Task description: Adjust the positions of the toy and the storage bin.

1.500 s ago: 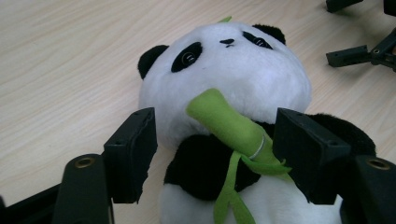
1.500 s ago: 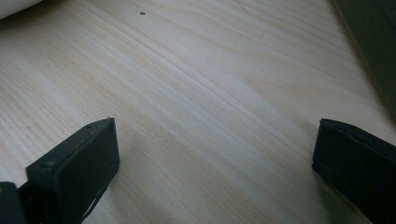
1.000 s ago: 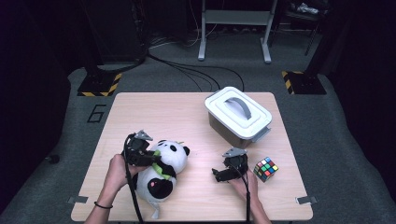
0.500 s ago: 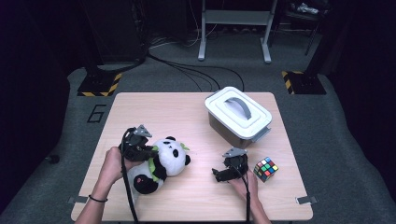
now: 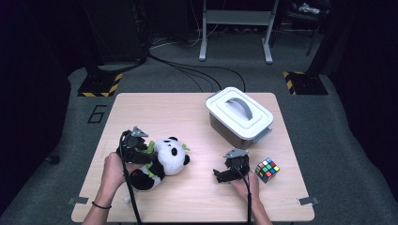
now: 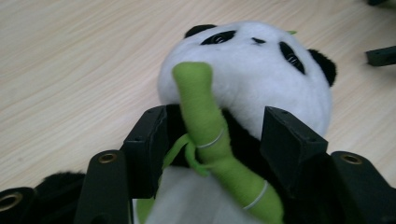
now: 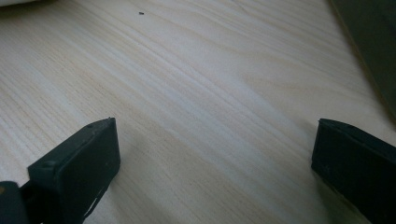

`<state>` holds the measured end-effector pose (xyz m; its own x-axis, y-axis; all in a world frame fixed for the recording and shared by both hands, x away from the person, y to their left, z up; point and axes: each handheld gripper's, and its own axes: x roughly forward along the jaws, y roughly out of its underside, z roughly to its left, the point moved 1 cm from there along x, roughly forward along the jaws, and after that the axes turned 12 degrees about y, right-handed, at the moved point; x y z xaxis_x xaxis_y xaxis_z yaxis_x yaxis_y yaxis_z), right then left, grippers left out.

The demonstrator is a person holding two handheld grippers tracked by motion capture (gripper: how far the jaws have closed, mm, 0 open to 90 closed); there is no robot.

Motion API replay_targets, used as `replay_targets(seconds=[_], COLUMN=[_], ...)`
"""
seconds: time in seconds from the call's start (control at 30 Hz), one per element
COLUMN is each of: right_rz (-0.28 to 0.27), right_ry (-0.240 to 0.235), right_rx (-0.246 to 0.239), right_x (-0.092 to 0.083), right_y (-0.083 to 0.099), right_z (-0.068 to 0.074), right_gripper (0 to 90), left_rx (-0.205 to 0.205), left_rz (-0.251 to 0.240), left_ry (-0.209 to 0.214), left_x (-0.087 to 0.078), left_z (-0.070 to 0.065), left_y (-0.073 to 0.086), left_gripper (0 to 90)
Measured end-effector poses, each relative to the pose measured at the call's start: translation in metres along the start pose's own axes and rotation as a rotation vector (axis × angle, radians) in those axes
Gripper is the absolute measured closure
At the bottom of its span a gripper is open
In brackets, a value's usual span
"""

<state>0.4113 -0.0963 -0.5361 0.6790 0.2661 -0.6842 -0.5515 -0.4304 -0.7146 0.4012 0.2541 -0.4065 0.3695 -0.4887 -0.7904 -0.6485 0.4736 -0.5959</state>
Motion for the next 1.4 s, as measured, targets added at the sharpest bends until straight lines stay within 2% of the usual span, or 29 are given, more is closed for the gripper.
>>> replay_targets(seconds=[0.13, 0.17, 0.37, 0.43, 0.5, 0.63, 0.8, 0.83, 0.97, 1.1, 1.13, 1.17, 1.2, 1.23, 1.37, 1.4], right_rz=[-0.001, -0.001, -0.001, 0.001, 0.001, 0.001, 0.001, 0.001, 0.001, 0.001, 0.001, 0.001, 0.001, 0.0, -0.001, -0.001], right_ry=[0.001, 0.0, 0.0, 0.002, 0.001, 0.001, -0.001, -0.002, -0.002, -0.002, -0.002, -0.002, -0.002, -0.002, -0.001, -0.001], right_rx=[-0.001, -0.001, -0.001, 0.003, 0.003, 0.002, 0.001, 0.0, 0.0, 0.0, 0.0, 0.0, 0.0, 0.0, -0.003, -0.003], right_x=[0.0, 0.0, 0.0, 0.0, 0.0, 0.0, 0.0, 0.0, 0.0, -0.001, -0.001, 0.0, 0.0, 0.0, 0.0, 0.0], right_y=[0.0, 0.0, 0.0, 0.0, 0.0, 0.0, 0.0, 0.0, 0.0, 0.0, 0.0, 0.0, 0.0, 0.0, 0.0, 0.0], right_z=[0.0, 0.0, 0.0, 0.0, 0.0, 0.0, 0.0, 0.0, 0.0, 0.0, 0.0, 0.0, 0.0, 0.0, 0.0, 0.0], right_gripper=[0.1, 0.1, 0.1, 0.1, 0.2, 0.3, 0.5, 0.5, 0.6, 0.6, 0.6, 0.6, 0.6, 0.6, 0.6, 0.6], left_rx=[-0.016, -0.019, -0.017, 0.008, 0.011, 0.055, 0.073, 0.094, 0.126, 0.138, 0.132, 0.109, 0.109, 0.089, 0.026, 0.026], left_rz=[0.022, 0.038, 0.074, 0.101, 0.102, 0.099, 0.076, 0.076, 0.072, 0.07, 0.077, 0.069, 0.069, 0.057, 0.035, 0.035], left_ry=[-0.008, -0.025, -0.021, -0.018, -0.017, -0.026, -0.011, -0.008, 0.019, 0.011, 0.013, 0.013, 0.013, 0.013, 0.013, 0.013], left_x=[0.001, 0.004, 0.01, 0.011, 0.012, 0.01, 0.006, 0.005, 0.003, 0.005, 0.006, 0.008, 0.008, 0.007, 0.004, 0.004], left_z=[0.002, 0.002, 0.004, 0.006, 0.006, 0.006, 0.004, 0.003, 0.001, 0.0, 0.0, 0.002, 0.002, 0.003, 0.006, 0.006], left_y=[0.002, 0.002, 0.001, -0.001, -0.001, -0.004, -0.005, -0.005, -0.008, -0.009, -0.009, -0.006, -0.006, -0.005, 0.0, 0.0], left_gripper=[45.7, 48.2, 57.7, 64.4, 65.7, 69.3, 69.8, 69.9, 69.8, 68.3, 68.3, 65.5, 63.5, 63.5, 53.7, 52.1])
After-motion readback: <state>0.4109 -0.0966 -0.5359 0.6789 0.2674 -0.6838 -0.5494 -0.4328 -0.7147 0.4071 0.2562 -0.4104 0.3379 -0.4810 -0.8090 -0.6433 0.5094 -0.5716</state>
